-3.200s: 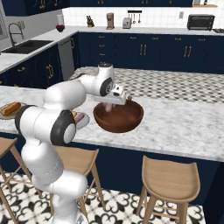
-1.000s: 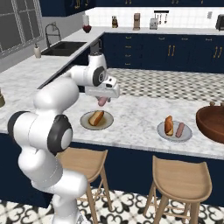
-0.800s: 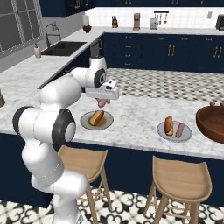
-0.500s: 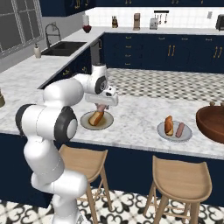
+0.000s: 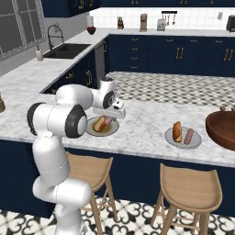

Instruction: Place one bun and one sausage from the bowl on each plate.

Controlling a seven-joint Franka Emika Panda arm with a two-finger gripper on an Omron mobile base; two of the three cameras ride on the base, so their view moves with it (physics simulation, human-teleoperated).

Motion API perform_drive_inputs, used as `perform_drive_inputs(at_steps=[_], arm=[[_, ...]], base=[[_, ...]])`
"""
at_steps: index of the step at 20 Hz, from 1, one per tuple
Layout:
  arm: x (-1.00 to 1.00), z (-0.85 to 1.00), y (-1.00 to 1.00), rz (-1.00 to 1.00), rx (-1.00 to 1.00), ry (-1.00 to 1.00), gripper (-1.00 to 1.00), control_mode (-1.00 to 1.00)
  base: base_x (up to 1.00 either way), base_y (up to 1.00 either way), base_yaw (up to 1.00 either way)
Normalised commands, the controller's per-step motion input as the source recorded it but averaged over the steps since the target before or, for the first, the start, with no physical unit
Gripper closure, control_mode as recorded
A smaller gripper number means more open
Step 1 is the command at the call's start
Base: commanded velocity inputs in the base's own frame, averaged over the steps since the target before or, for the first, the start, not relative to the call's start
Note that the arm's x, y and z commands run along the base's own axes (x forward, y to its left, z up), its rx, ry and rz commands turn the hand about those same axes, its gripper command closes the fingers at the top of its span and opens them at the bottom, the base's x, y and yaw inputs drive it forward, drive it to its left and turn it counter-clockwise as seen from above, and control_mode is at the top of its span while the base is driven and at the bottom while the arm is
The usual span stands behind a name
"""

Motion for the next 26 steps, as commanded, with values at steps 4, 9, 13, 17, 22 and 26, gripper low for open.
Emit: perform_drive_inputs(at_steps=[4,9,13,17,22,26], arm=[[0.51,-0.32,0.00,-0.01,0.03,0.00,1.00,-1.00],[-0.01,-0.47,0.03,-0.02,0.03,0.00,1.00,-1.00],[0.07,-0.34,0.03,-0.01,0.00,0.00,1.00,-1.00],[0.00,-0.22,0.26,0.00,0.00,0.00,1.00,-1.00],[0.09,-0.07,0.25,0.00,0.00,0.00,-1.00,-1.00],[0.00,0.00,-0.03,0.00,0.00,0.00,-1.00,-1.00]], base=[[0.00,0.00,0.00],[0.00,0.00,0.00],[0.00,0.00,0.00],[0.00,0.00,0.00],[0.00,0.00,0.00],[0.00,0.00,0.00]])
